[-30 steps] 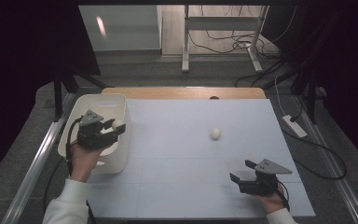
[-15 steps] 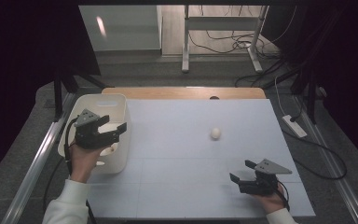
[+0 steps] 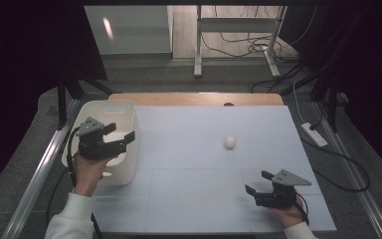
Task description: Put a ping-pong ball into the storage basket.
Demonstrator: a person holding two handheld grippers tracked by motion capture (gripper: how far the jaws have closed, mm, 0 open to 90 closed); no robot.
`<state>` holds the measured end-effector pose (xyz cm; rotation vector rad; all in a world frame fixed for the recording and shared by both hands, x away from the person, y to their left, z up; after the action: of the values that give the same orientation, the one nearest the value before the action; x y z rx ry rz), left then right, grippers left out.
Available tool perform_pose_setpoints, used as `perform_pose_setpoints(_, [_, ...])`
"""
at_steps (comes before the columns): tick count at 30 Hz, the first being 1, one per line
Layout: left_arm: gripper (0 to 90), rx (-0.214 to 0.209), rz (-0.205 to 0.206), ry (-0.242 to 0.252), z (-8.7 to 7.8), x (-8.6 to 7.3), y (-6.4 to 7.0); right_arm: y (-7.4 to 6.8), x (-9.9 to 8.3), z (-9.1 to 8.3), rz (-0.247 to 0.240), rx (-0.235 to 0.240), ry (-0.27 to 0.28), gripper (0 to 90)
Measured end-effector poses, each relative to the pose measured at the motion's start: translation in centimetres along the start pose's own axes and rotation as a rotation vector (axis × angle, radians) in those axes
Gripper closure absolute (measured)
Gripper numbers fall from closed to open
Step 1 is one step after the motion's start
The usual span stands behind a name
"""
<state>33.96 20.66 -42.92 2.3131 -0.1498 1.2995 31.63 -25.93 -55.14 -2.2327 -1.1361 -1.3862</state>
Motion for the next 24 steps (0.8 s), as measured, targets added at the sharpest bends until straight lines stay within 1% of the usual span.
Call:
perform_pose_setpoints(7, [21.8,-0.043,-0.007,0.029,-0.6,0.2,0.9,0.0,0.0,0.0,0.000,0.000,0.001,15.8])
perform_pose_setpoints(9, [21.8,-0.048,-0.008,0.032,-0.7,0.3,1.0,0.0,0.0,0.0,0.000,0.000,0.001,15.8])
perform_pose_setpoints(17, [21.6,-0.084,0.017,0.050,-1.2,0.6,2.6,0.0,0.1,0.0,0.002,-0.001,0.004,15.8])
perform_pose_setpoints(24, [21.6,-0.104,0.041,0.042,-1.0,0.6,3.9,0.0,0.1,-0.1,0.002,0.000,0.009,15.8])
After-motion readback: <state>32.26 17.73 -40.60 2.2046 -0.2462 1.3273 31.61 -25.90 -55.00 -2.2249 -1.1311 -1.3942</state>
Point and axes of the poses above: each handheld gripper's, and its own axes: z roughly forward along the jaws, x roughly out of its top, y roughly to its right, the point moved 6 cm from there along z, roughly forward along the jaws, and after that the axes turned 13 degrees about -z, right-handed, at the moved point
